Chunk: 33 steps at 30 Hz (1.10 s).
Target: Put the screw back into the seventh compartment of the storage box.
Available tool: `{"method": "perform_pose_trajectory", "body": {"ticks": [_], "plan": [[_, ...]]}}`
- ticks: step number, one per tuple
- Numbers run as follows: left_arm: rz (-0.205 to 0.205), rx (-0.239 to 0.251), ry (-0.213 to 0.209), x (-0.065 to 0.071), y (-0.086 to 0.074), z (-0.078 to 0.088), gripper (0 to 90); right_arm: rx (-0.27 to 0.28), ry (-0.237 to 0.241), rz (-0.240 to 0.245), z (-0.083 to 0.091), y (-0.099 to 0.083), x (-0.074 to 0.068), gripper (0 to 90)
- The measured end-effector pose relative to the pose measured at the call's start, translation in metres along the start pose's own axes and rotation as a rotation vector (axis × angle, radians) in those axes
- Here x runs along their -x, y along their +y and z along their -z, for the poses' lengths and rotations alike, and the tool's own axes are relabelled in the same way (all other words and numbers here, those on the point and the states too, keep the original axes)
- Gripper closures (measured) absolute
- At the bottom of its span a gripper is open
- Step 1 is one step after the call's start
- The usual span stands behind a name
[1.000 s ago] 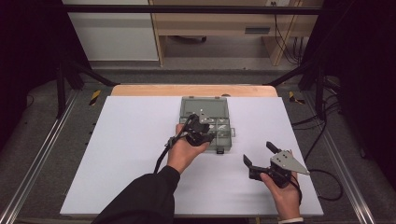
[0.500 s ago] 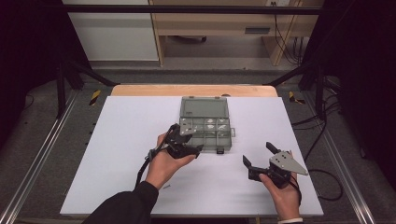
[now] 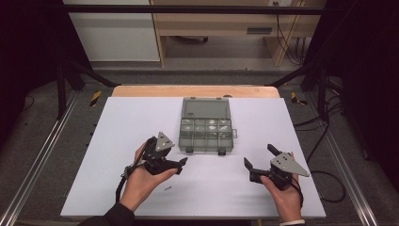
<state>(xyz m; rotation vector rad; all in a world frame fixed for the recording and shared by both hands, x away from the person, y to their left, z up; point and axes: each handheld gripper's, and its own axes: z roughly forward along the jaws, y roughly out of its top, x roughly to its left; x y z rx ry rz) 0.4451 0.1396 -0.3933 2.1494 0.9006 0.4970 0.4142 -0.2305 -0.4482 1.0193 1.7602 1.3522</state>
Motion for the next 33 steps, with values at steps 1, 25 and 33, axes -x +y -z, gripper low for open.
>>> {"method": "perform_pose_trajectory", "body": {"ticks": [1, 25, 33], "plan": [[-0.004, -0.006, -0.001, -0.001, -0.003, 0.003, 15.4, -0.002, -0.001, -0.002, 0.0, 0.0, 0.0, 3.2], [-0.023, -0.088, -0.054, -0.002, -0.043, 0.024, 6.7, -0.024, 0.006, 0.004, -0.001, -0.001, -0.004, 4.0], [-0.055, -0.17, -0.065, 0.004, -0.05, 0.023, 8.3, -0.025, 0.009, 0.006, -0.002, -0.002, -0.004, 3.7]]}}
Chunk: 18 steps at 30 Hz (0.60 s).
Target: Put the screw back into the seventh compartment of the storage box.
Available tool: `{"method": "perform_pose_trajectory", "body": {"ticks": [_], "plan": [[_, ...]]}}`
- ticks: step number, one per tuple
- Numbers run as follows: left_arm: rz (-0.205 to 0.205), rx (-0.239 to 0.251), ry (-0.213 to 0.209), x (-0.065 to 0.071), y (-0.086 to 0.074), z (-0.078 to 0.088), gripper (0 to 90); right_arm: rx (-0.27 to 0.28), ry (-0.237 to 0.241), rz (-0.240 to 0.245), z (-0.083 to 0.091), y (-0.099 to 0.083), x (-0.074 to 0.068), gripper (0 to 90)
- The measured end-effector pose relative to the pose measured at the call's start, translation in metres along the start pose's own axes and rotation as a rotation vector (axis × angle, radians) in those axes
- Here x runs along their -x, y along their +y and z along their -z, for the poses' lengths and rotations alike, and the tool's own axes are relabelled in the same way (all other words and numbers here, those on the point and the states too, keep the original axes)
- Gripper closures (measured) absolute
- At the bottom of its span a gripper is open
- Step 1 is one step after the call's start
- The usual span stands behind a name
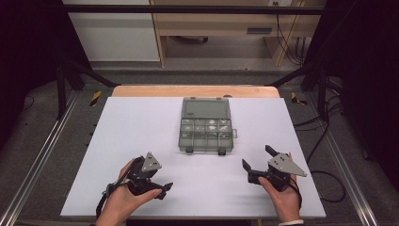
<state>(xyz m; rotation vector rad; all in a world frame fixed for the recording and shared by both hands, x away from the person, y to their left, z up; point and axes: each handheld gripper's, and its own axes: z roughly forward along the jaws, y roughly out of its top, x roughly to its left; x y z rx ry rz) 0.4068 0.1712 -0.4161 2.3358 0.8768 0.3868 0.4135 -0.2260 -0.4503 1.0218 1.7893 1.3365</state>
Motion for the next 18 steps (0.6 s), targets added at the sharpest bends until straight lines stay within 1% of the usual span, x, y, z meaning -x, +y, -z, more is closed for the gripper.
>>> {"method": "perform_pose_trajectory", "body": {"ticks": [4, 5, 8, 9, 13, 16, 17, 18], "plan": [[-0.016, -0.044, -0.025, 0.003, 0.001, -0.007, 9.1, 0.001, -0.002, 0.0, 0.0, 0.0, 0.0, 3.7], [-0.027, -0.059, -0.026, 0.004, 0.0, -0.01, 9.5, -0.002, -0.003, -0.002, 0.0, 0.0, 0.0, 3.7], [-0.043, -0.094, -0.039, 0.006, -0.001, -0.015, 9.8, -0.005, -0.002, 0.0, 0.0, 0.0, -0.001, 3.5], [-0.045, -0.104, -0.038, 0.008, -0.002, -0.018, 10.1, -0.005, -0.001, 0.001, 0.0, 0.0, -0.001, 3.6], [-0.047, -0.126, -0.036, 0.009, -0.003, -0.021, 12.6, -0.001, 0.0, 0.002, 0.0, 0.0, 0.0, 3.4], [-0.035, -0.134, -0.034, 0.006, -0.002, -0.021, 17.2, -0.001, -0.003, 0.0, 0.0, 0.0, 0.0, 3.4], [-0.032, -0.14, -0.039, 0.004, -0.001, -0.021, 20.3, -0.002, -0.002, -0.001, 0.0, 0.0, 0.0, 3.4], [-0.019, -0.145, -0.048, 0.003, -0.001, -0.022, 23.8, -0.002, -0.002, -0.001, 0.0, 0.0, 0.0, 3.4]]}}
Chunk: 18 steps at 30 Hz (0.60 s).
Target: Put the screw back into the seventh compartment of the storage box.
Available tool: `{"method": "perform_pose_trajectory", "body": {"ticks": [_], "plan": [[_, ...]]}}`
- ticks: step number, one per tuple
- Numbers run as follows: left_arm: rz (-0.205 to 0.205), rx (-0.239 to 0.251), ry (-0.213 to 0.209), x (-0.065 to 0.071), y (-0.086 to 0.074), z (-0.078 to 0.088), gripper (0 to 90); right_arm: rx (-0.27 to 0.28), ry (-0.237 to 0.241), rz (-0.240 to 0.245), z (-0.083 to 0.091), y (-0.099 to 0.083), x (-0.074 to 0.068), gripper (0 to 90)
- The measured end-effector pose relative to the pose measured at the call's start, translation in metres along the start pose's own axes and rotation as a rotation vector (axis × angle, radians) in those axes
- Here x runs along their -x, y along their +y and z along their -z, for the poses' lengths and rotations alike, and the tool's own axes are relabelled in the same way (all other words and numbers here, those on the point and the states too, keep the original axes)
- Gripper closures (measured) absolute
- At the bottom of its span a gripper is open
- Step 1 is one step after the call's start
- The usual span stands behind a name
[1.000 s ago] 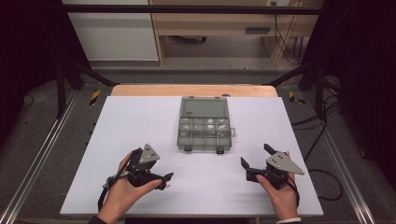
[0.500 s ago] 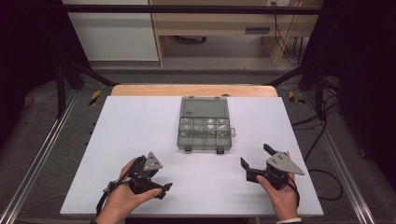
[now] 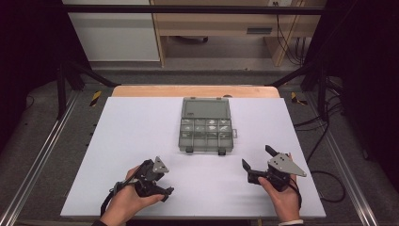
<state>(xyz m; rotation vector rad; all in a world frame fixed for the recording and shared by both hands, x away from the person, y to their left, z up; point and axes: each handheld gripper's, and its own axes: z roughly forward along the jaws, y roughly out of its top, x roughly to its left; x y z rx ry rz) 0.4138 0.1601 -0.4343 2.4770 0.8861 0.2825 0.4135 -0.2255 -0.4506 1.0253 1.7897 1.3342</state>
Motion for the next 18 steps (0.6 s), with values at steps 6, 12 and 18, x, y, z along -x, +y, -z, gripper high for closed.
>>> {"method": "perform_pose_trajectory", "body": {"ticks": [6, 12, 18], "plan": [[-0.023, -0.049, -0.03, -0.002, 0.002, -0.004, 43.4, 0.001, 0.001, 0.002, -0.001, 0.0, 0.0, 3.4], [-0.051, -0.097, -0.046, 0.002, 0.004, -0.011, 59.0, 0.006, -0.001, 0.0, 0.002, 0.001, 0.001, 3.4], [-0.05, -0.103, -0.06, 0.001, 0.005, -0.014, 72.5, 0.005, 0.001, 0.006, 0.001, 0.001, 0.0, 3.5]]}}
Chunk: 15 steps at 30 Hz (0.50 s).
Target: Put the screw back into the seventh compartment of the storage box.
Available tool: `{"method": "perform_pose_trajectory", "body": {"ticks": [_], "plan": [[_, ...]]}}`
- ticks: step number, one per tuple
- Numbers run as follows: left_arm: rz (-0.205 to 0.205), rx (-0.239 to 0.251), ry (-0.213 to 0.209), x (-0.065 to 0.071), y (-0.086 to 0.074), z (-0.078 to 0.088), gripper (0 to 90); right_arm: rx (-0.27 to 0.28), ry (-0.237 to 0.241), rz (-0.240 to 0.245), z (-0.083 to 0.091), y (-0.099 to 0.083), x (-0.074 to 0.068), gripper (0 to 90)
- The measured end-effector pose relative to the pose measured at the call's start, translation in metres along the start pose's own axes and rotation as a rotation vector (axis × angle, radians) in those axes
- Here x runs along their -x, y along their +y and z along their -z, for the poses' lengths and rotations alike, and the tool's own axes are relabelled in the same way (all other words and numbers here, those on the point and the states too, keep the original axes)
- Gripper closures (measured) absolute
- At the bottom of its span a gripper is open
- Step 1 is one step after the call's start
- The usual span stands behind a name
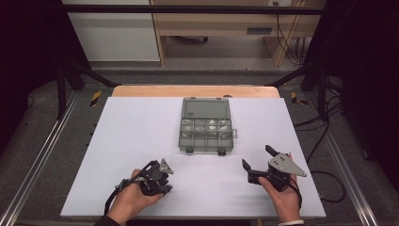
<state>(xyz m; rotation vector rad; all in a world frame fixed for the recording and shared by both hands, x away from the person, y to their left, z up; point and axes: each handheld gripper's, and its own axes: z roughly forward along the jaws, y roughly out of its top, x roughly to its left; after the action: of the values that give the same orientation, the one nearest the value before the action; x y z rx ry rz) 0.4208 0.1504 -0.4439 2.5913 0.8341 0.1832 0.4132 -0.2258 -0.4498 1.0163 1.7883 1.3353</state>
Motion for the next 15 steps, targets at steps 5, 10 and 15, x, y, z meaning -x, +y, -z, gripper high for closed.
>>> {"method": "perform_pose_trajectory", "body": {"ticks": [5, 10, 15], "plan": [[-0.001, -0.017, -0.008, -0.0002, -0.0001, -0.0023, 78.7, -0.001, -0.001, 0.001, 0.0008, 0.0, 0.0004, 3.5], [-0.001, -0.027, -0.011, -0.0002, -0.0015, -0.0058, 84.0, -0.001, -0.001, 0.0, 0.0005, 0.0002, 0.0001, 3.6], [0.006, -0.018, -0.012, -0.0014, -0.0018, -0.0062, 87.9, -0.002, -0.001, 0.001, 0.0004, 0.0, 0.0002, 3.6]]}}
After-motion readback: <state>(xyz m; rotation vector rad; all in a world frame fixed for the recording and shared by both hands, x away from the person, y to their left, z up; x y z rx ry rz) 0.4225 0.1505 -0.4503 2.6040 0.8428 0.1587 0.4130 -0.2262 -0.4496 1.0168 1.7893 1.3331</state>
